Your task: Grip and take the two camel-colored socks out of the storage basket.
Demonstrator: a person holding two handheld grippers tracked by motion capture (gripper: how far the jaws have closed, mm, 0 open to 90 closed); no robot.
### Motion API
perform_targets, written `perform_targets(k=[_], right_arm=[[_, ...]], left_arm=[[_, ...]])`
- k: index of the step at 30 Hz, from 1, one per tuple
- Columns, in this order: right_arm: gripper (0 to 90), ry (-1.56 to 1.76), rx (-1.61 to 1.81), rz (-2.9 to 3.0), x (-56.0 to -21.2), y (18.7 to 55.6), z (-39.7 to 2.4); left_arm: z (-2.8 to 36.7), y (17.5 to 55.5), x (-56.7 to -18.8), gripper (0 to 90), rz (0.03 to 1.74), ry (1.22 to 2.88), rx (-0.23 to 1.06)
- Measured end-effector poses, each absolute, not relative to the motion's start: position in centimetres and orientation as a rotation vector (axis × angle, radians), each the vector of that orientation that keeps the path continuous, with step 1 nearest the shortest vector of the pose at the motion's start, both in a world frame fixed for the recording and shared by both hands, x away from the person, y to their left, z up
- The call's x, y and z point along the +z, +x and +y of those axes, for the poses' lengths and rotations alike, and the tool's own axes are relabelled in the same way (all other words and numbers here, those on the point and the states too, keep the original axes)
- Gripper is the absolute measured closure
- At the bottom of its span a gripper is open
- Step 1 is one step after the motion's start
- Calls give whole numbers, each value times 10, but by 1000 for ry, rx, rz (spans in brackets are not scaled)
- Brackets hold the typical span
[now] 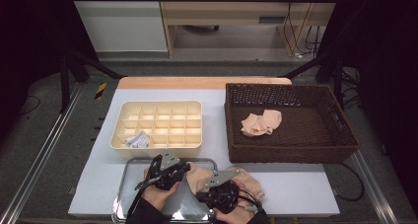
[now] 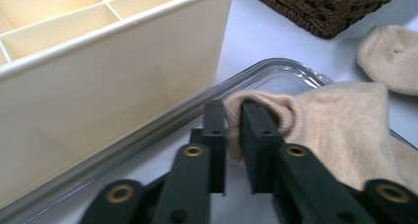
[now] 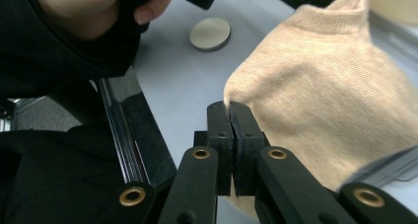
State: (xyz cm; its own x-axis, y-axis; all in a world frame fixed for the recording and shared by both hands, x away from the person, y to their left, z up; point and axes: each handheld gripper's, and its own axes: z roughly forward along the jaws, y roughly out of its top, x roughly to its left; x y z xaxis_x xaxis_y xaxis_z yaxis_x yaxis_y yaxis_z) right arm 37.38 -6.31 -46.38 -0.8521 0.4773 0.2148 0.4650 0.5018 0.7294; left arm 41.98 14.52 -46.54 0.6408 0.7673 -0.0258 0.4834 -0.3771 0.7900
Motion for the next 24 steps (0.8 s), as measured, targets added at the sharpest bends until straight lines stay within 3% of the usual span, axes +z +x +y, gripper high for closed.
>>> perform_targets(k=[2,6,9,15,24], right_arm=[[885,854,1305,2714,-466,374,-63],[838,866,1326,2700,-464,373,-63],[793,862,1349,2697,-462,372,-64],[803,868,1362,2577,-442,378,-79],[745,968,1278,2463,-445,413,-86]], left_arm=[[148,420,-464,704,981,2035,450],[163,419,-457,637,1020,1978,457],[174,416,-452,629,1046,1932,444],[186,401,-444,614,1053,1902,405],[155,378,-458,543,1019,2001,369]])
